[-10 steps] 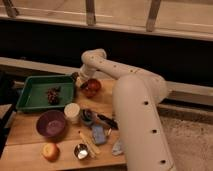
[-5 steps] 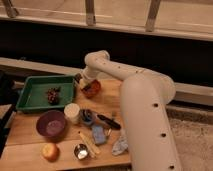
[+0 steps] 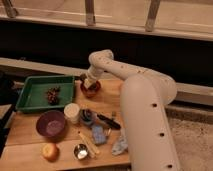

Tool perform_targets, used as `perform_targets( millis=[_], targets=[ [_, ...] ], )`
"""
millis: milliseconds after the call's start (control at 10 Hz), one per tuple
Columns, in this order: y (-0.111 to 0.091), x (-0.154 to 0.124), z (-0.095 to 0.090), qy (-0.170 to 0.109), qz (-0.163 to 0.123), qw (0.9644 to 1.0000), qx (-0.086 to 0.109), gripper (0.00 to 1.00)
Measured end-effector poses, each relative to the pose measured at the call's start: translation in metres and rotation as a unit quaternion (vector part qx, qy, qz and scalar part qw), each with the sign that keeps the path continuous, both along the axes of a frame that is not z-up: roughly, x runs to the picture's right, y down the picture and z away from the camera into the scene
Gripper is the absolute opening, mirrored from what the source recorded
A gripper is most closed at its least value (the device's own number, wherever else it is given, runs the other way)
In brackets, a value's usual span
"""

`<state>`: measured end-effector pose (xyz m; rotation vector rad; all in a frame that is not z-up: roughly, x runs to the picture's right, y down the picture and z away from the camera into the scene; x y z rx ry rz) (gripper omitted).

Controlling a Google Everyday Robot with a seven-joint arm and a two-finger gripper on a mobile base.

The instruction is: Wipe red bowl with eraser

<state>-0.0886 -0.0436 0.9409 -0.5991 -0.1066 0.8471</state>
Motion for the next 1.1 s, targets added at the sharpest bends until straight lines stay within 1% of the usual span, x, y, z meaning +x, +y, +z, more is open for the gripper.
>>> perform_targets(
  millis=[100,300,500,700,800,1000,1100],
  targets=[
    [-0.003,-0.013,0.006,-0.002,-0.007,1.0000,-0.002,0.00],
    [-0.004,-0.034,0.009,-0.010,-0.019,0.9998,-0.004,0.00],
    [0.000,-0.034,0.007,-0.009,-0.026,0.9996,-0.001,0.00],
    [0.007,-0.016,-0.002,0.003,-0.031,0.9995,0.004,0.00],
    [0.010,0.000,-0.006,0.011,-0.031,0.9994,0.005,0.00],
    [0.010,0.025,-0.009,0.022,-0.027,0.9994,0.007,0.00],
    [0.007,0.027,-0.010,0.019,-0.024,0.9995,0.007,0.00]
  ],
)
